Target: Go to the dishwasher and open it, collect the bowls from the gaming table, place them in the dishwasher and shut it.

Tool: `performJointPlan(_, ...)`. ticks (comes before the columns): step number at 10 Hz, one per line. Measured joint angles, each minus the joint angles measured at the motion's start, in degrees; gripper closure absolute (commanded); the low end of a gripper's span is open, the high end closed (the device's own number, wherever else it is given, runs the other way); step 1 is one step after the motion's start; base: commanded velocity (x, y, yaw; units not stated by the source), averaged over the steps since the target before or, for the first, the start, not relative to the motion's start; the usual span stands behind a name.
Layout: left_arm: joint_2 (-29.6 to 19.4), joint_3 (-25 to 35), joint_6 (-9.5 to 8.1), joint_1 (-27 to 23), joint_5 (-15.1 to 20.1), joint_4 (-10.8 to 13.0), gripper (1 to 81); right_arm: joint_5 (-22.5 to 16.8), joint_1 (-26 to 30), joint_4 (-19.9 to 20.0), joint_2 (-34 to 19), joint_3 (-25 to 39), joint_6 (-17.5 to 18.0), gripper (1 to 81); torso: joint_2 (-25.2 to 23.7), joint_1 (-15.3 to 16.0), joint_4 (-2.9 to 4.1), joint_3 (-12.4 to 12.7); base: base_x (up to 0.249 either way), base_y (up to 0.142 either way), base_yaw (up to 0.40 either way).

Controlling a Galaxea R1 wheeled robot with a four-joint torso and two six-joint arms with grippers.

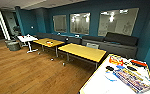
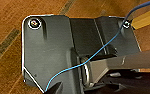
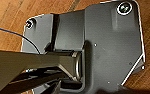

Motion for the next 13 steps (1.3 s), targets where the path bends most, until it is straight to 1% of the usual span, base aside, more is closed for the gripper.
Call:
performJointPlan(2, -0.32, -0.09, 0.02, 0.02, -0.05, -0.02, 1.0, 0.02, 0.13, 0.0, 0.13, 0.0, -0.02, 1.0, 0.0, 0.0, 0.0, 0.0, 0.109, 0.0, 0.0)
performJointPlan(13, 0.21, 0.0, 0.0, 0.05, 0.06, -0.02, 1.0, 0.0, -0.02, 0.0, -0.02, 0.0, -0.02, 1.0, 0.0, -0.02, 0.0, 0.0, 0.0, 0.0, 0.0)
